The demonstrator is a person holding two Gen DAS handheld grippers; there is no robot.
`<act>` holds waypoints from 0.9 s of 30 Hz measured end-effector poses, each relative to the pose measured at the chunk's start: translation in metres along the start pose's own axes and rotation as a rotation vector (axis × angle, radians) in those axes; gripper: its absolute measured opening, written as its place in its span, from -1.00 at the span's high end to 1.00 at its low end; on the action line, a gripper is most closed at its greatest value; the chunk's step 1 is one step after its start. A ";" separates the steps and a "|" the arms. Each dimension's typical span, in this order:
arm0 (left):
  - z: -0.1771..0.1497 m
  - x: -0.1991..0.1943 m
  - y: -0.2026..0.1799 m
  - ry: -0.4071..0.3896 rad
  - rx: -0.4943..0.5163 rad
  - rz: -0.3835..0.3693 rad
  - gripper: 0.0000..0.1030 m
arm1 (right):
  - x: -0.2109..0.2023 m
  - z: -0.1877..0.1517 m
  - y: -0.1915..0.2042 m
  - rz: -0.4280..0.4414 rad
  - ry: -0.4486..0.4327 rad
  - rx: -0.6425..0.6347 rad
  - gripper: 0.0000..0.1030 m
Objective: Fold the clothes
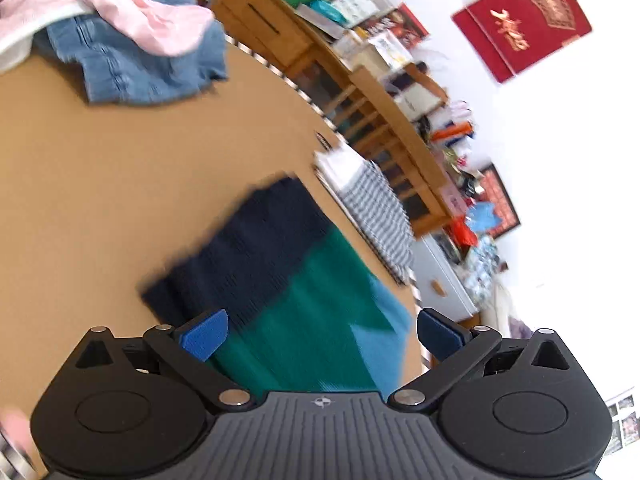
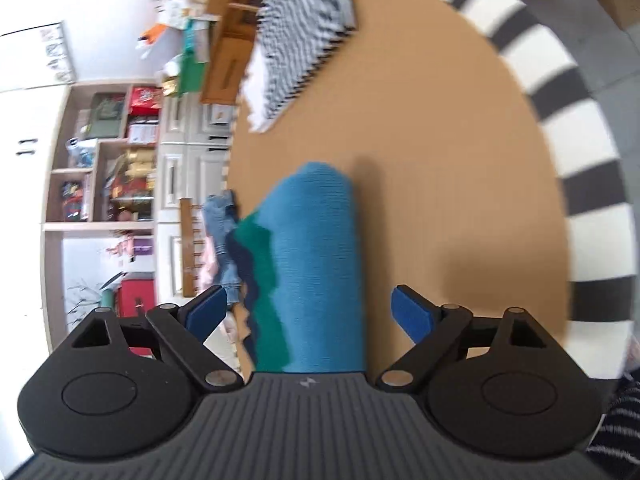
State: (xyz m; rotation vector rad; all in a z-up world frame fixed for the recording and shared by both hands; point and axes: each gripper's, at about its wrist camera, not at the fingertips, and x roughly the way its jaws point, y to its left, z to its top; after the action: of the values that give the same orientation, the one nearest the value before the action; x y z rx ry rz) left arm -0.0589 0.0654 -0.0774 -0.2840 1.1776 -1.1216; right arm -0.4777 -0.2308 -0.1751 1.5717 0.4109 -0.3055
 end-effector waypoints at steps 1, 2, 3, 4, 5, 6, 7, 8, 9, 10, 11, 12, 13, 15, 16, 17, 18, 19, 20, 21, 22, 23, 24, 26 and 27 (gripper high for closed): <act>0.013 0.004 0.008 0.017 0.003 0.019 -0.99 | 0.001 -0.003 -0.003 -0.006 -0.005 -0.009 -0.76; 0.026 0.011 0.014 0.043 0.019 0.022 -0.99 | 0.003 -0.005 -0.006 -0.012 -0.010 -0.017 -0.76; 0.038 0.017 0.019 0.069 0.035 0.025 -0.99 | 0.005 -0.009 -0.008 -0.016 -0.014 -0.014 -0.76; 0.050 0.024 0.025 0.094 0.051 0.028 -0.99 | 0.008 -0.013 -0.011 -0.026 -0.013 0.007 -0.76; 0.060 0.031 0.031 0.121 0.056 0.004 -0.99 | 0.011 -0.017 -0.014 -0.035 -0.013 0.028 -0.76; 0.070 0.039 0.036 0.149 0.061 -0.021 -0.99 | 0.013 -0.021 -0.012 -0.031 -0.021 0.016 -0.78; 0.080 0.050 0.041 0.191 0.061 -0.051 -0.99 | 0.015 -0.025 -0.011 -0.028 -0.029 0.004 -0.79; 0.090 0.061 0.047 0.233 0.062 -0.080 -0.98 | 0.017 -0.028 -0.007 -0.047 -0.042 -0.015 -0.79; 0.099 0.073 0.051 0.281 0.078 -0.093 -0.99 | 0.019 -0.031 -0.005 -0.050 -0.051 -0.017 -0.82; 0.106 0.088 0.055 0.329 0.107 -0.086 -0.99 | 0.021 -0.034 -0.003 -0.053 -0.060 -0.019 -0.85; 0.113 0.102 0.058 0.378 0.136 -0.079 -0.98 | 0.024 -0.036 -0.002 -0.050 -0.064 0.008 -0.87; 0.120 0.116 0.062 0.427 0.165 -0.072 -0.97 | 0.029 -0.038 0.000 -0.049 -0.060 0.012 -0.88; 0.125 0.128 0.066 0.477 0.181 -0.083 -0.97 | 0.034 -0.040 0.003 -0.048 -0.056 0.016 -0.89; 0.134 0.149 0.074 0.553 0.204 -0.118 -0.96 | 0.043 -0.042 0.008 -0.050 -0.044 0.004 -0.90; 0.138 0.157 0.078 0.580 0.211 -0.142 -0.94 | 0.044 -0.041 0.008 -0.053 -0.043 0.011 -0.91; 0.143 0.163 0.080 0.599 0.216 -0.170 -0.94 | 0.044 -0.041 0.009 -0.057 -0.041 0.018 -0.91; 0.148 0.170 0.083 0.618 0.221 -0.198 -0.94 | 0.045 -0.040 0.009 -0.060 -0.040 0.025 -0.91; 0.153 0.175 0.086 0.639 0.210 -0.214 -0.94 | 0.045 -0.040 0.009 -0.063 -0.038 0.032 -0.89; 0.157 0.179 0.088 0.660 0.199 -0.229 -0.94 | 0.045 -0.040 0.010 -0.067 -0.037 0.039 -0.88; 0.160 0.184 0.091 0.682 0.187 -0.241 -0.93 | 0.046 -0.039 0.010 -0.070 -0.035 0.046 -0.88; 0.163 0.186 0.094 0.698 0.182 -0.252 -0.93 | 0.045 -0.038 0.009 -0.071 -0.036 0.054 -0.88; 0.163 0.188 0.095 0.709 0.180 -0.263 -0.94 | 0.045 -0.038 0.008 -0.072 -0.037 0.063 -0.88; 0.164 0.190 0.097 0.715 0.171 -0.278 -0.97 | 0.044 -0.037 0.007 -0.072 -0.037 0.071 -0.89; 0.160 0.197 0.101 0.727 0.128 -0.312 -0.97 | 0.048 -0.035 0.010 -0.073 -0.037 0.056 -0.90; 0.158 0.202 0.101 0.737 0.107 -0.330 -0.98 | 0.052 -0.034 0.011 -0.069 -0.033 0.042 -0.90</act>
State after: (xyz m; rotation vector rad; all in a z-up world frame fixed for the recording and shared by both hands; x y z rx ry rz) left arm 0.1187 -0.1059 -0.1997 0.0361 1.7465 -1.6486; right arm -0.4278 -0.1935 -0.1864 1.5932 0.4356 -0.3951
